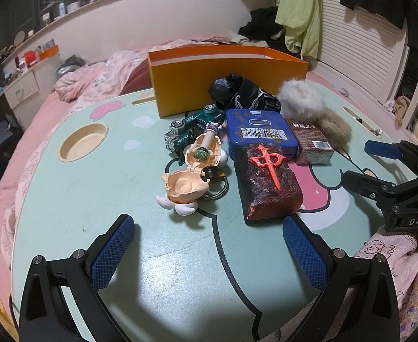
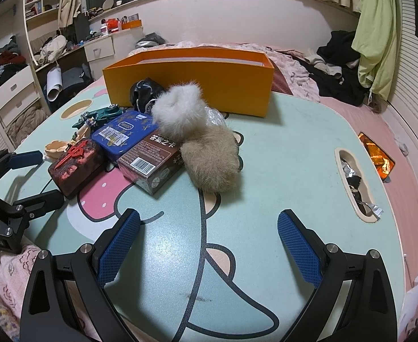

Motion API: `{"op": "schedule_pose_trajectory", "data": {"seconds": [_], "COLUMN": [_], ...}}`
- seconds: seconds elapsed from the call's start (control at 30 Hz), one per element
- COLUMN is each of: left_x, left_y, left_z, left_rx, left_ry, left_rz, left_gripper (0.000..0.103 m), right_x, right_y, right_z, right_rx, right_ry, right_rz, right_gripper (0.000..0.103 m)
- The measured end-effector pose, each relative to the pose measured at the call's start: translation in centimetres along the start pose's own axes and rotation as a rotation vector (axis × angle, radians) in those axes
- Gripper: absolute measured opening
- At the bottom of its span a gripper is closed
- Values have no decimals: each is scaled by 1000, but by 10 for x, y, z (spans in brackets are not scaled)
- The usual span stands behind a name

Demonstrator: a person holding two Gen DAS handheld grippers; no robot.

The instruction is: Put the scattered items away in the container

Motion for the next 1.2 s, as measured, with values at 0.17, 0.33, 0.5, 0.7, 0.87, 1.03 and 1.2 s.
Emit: {"op": "schedule_pose_trajectory", "data": {"seconds": [0.17, 0.33, 0.5, 0.7, 0.87, 1.03, 1.2], "left_x": [-1, -1, -1, -2, -3, -4, -5], "left_y": [-1, -1, -2, -2, -3, -5, -5], "left_z": [2, 2, 2, 4, 5, 6, 8], "left_rx": [-3, -4, -6, -8, -11, -12, -13], "left_ry": [-3, -5, -7, -11, -14, -15, -18], "left_rz": [-5, -6, -10, -13, -18, -22, -25], "left_gripper": [103, 103, 103, 103, 103, 103, 103], "right_x": [12, 15, 11, -3, -7, -6, -5], "right_y": [7, 31, 5, -82, -128, -156, -150], "right_z": [15, 85, 169, 199, 185, 169, 162], "right_rx": [9, -59, 41, 305, 427, 527, 481], "right_ry": [24, 31, -40, -191, -225, -219, -236], "right_rz": [57, 67, 117, 128, 77, 28, 60], "right_gripper": [96, 96, 87, 73, 73, 29, 0]}}
Point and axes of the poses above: each gripper's, at about its wrist camera, not at the fingertips, and y roughly against the way its jaws point, x to its left, z to its top, the point moved 6 cm from there along -y, roughly the way its jaws point, and after that the axes turned 10 degrees about z, right-handed, at the moved point
